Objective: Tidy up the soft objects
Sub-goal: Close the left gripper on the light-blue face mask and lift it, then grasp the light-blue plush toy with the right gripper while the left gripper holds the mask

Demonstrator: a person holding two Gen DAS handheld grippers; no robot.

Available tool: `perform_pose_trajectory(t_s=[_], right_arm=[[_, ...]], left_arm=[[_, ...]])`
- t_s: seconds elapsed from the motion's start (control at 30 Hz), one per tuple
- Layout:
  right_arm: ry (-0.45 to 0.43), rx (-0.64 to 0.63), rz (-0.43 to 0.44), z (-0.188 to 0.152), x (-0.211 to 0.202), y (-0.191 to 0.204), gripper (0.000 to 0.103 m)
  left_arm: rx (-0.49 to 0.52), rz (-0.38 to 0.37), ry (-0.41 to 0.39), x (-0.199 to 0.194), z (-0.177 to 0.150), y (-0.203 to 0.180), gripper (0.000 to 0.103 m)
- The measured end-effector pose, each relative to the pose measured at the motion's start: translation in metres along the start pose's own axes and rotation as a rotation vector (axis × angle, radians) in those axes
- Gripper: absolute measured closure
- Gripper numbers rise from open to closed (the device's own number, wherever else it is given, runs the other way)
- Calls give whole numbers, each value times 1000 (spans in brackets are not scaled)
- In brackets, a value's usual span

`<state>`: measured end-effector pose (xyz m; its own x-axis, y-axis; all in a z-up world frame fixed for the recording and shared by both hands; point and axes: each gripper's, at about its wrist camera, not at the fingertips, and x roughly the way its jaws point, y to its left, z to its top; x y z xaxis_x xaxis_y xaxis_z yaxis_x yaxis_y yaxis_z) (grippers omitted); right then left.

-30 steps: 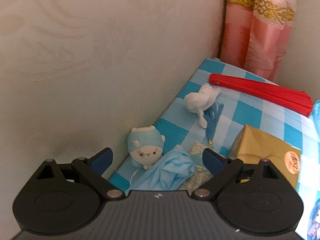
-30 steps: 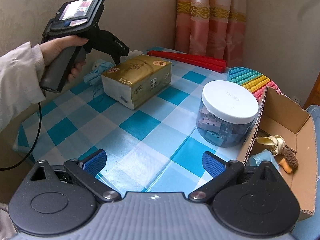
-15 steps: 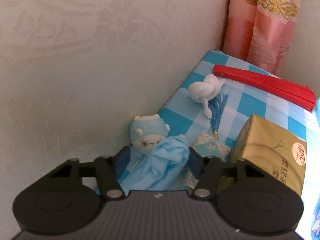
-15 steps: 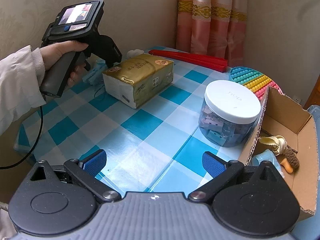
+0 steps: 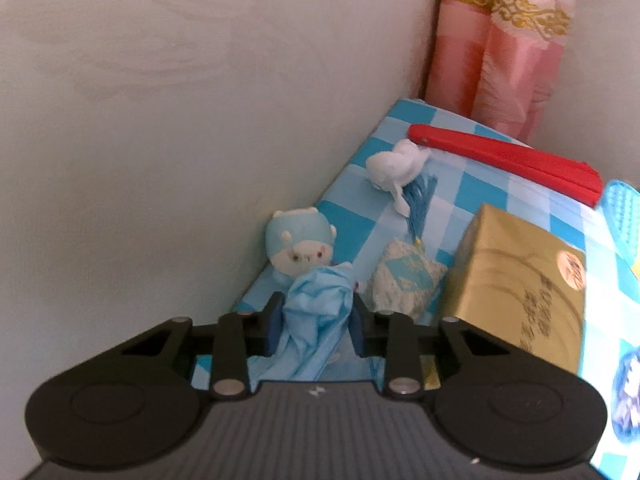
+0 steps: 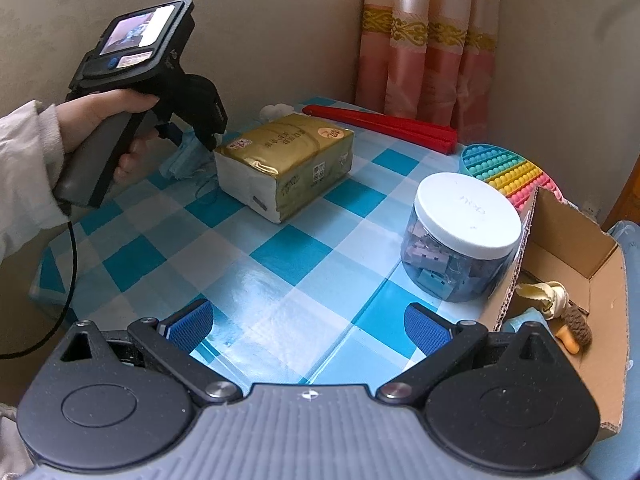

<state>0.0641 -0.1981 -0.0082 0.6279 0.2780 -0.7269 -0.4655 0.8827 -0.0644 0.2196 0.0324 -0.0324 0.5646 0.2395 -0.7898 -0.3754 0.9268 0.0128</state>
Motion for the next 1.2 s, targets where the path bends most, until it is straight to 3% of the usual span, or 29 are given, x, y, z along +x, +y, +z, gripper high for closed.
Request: perform_pose_trajectory(t_s=[0.3,0.67,1.0,1.2], right_arm=[[4,-15,26,8,1,4,0],[-15,-31,67,46,12,7,0],[-55,-142,104,95,41,18,0],[-34,-232,146,132,81,30,1]], left_arm=[[38,-90,16,-30,-25,6,72],[132,-175,-25,-76,-57,23,72],[200,-185,-56,-88,-82,38,72],[210,-188,-74,-90,-90,48,72]])
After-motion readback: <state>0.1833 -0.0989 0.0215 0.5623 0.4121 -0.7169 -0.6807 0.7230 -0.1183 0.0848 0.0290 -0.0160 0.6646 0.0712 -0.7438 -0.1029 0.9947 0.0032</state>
